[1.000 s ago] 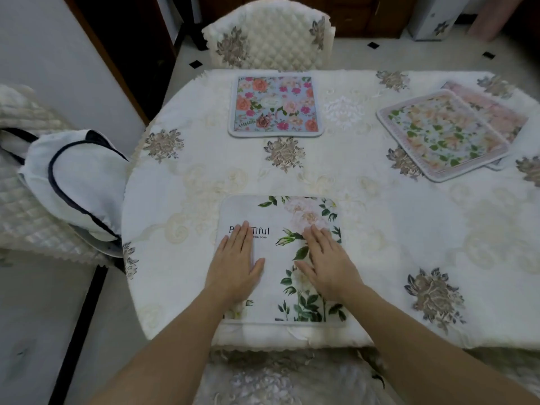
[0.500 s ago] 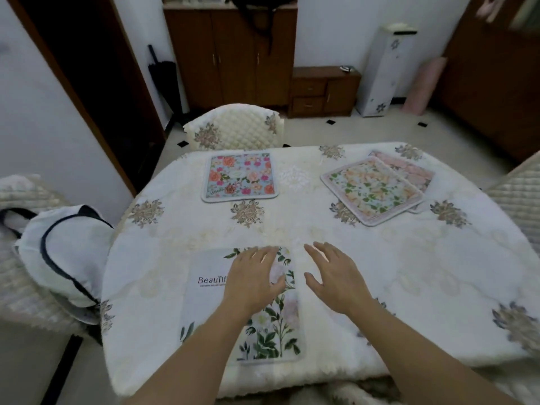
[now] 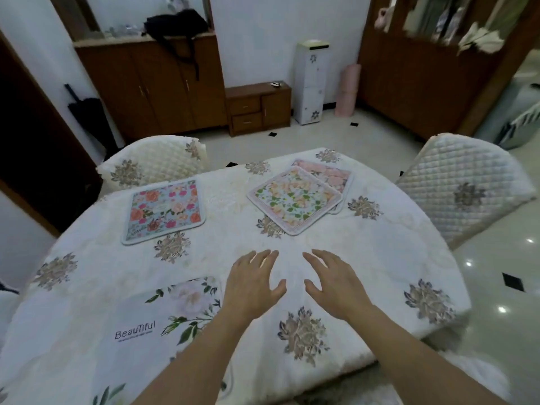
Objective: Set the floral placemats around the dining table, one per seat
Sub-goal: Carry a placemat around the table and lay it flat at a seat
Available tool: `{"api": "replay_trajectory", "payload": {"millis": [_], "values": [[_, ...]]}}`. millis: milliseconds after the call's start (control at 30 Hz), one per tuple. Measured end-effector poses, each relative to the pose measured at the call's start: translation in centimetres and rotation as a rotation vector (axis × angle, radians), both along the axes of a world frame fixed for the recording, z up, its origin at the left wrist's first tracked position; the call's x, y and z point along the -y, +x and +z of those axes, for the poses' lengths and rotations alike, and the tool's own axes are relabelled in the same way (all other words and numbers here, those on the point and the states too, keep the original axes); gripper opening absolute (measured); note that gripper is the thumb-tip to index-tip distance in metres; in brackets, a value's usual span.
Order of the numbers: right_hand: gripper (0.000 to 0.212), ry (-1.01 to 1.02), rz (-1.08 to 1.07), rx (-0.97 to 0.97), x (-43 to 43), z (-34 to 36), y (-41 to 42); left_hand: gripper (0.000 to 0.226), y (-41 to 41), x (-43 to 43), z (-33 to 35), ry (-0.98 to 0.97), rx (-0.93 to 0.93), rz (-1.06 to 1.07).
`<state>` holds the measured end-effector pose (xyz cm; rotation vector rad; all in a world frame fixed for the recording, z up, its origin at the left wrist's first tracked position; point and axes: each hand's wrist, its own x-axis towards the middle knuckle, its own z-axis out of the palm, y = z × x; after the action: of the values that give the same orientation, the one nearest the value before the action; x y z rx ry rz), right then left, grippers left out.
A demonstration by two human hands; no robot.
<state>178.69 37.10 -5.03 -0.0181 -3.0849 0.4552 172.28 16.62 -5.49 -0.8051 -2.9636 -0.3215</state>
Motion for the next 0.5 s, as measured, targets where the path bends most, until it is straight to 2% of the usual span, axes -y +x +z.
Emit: {"api": "replay_trajectory", "payload": {"millis": [300, 500], "values": [[0.06, -0.066, -0.061, 0.048, -12.0, -1.9, 0.6, 0.071, 0.7, -11.1, -0.9, -0.063, 0.025, 0.017], [0.059, -0.065, -0.047, 0.037, -16.7, -2.5, -0.8, 0.072, 0.4, -14.3, -0.8, -0.102, 0.037, 0.087]]}}
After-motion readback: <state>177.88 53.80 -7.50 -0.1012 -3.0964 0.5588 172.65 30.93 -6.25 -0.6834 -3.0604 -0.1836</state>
